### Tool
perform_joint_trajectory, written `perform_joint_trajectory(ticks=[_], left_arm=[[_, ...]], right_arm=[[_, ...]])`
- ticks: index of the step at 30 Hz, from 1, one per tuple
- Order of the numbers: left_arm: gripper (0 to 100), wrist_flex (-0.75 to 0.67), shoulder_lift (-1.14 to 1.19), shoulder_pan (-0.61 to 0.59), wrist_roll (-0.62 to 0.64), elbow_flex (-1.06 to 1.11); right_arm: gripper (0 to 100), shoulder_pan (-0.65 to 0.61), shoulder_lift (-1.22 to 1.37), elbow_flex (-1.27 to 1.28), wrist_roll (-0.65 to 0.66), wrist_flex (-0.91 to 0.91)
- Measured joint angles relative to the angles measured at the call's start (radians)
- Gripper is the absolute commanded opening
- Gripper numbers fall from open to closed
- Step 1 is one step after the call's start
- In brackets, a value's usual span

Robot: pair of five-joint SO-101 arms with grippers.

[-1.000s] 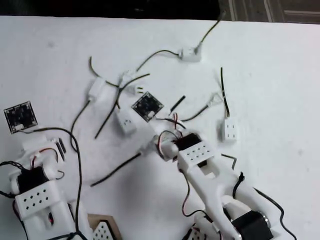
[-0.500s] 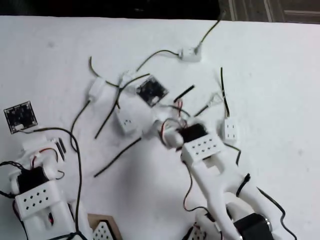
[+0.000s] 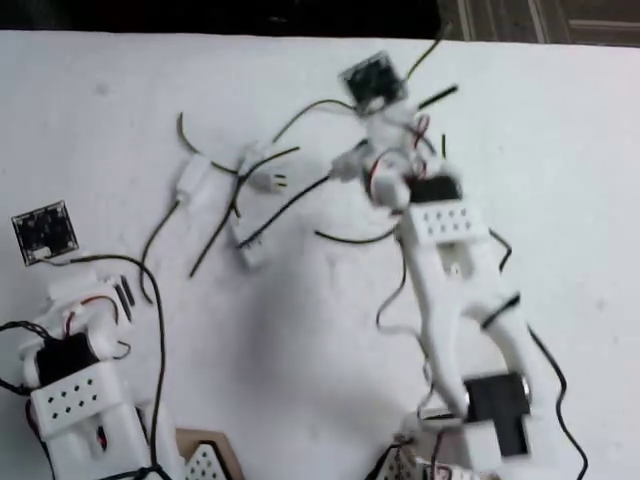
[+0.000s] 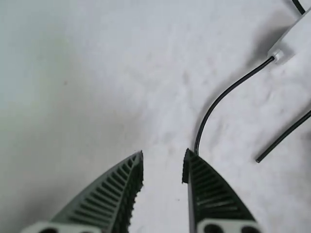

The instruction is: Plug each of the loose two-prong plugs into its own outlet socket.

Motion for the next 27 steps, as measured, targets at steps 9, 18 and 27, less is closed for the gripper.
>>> perform_joint_trajectory(ticks=[9,18,27], left_arm=[[15,0.0,0.0,0.009,0.0,0.0],[15,0.0,0.0,0.009,0.0,0.0],[15,0.0,0.0,0.009,0.0,0.0]], right_arm=[[1.7,0.106,0.488,-0.549,-0.068,0.0],[9.8,0.107,0.729,-0.997,-0.074,0.296],[9.2,0.032,0.729,-1.358,-0.074,0.819]])
